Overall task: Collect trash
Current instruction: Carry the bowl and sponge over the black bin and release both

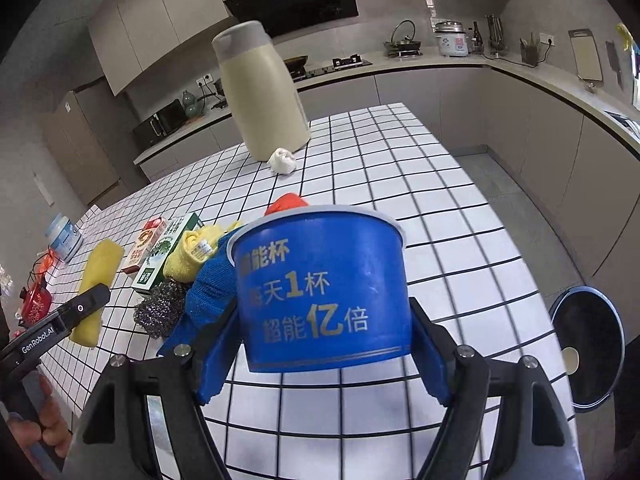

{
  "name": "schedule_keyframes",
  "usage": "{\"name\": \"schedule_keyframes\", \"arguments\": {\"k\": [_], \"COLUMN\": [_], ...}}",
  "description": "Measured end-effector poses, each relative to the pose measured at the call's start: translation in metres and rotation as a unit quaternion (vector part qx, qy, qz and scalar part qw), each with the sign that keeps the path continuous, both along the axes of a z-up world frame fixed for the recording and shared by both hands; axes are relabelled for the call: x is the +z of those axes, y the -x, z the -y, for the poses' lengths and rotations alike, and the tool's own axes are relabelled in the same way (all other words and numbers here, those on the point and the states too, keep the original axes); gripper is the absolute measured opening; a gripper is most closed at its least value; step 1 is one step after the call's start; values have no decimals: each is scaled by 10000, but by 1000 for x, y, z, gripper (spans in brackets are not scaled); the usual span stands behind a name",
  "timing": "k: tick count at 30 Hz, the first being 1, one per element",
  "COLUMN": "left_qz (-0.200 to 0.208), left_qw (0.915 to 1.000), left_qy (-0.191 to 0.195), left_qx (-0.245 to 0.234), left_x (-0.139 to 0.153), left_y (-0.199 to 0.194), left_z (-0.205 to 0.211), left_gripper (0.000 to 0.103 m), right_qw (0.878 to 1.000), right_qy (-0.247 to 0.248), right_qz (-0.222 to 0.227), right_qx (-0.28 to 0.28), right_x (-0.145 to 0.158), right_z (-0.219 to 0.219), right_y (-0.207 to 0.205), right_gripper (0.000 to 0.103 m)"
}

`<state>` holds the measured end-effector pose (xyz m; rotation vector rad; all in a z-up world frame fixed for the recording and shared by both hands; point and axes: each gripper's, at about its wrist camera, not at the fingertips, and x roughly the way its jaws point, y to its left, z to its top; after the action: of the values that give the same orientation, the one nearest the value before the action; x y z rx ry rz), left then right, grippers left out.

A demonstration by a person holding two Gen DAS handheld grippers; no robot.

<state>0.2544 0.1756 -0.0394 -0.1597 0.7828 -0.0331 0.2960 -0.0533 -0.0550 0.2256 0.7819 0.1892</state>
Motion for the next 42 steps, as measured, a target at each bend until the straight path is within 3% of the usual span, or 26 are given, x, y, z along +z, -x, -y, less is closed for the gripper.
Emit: {"name": "schedule_keyframes", "arguments": {"k": [15,22,26,34,42], "left_qz": [-5,-91,-178,-531,-909], "left_qw": [9969,9899,9818,9659,9615], "left_qy": [51,88,148,216,163], "left_qx": [-787,-1415,-1886,-2523,-2590], "left_x": [10,7,2,-23,-65], "left_y": [5,8,9,5,4], "left_z": [138,218,276,373,438], "left_gripper": [46,46,46,46,46], "right_qw": [9993,9961,9926,9814,9785], "right_qy": [-169,-218,-215,-151,-110], "right_qz": [83,89,28,-343,-831], "right_qx": [-335,-847,-1195,-1883,-1887], "right_x": [8,7,1,-31,-82], "right_z": [120,196,243,352,420], "right_y": [27,49,64,92,87], "right_gripper": [78,78,78,78,78]}}
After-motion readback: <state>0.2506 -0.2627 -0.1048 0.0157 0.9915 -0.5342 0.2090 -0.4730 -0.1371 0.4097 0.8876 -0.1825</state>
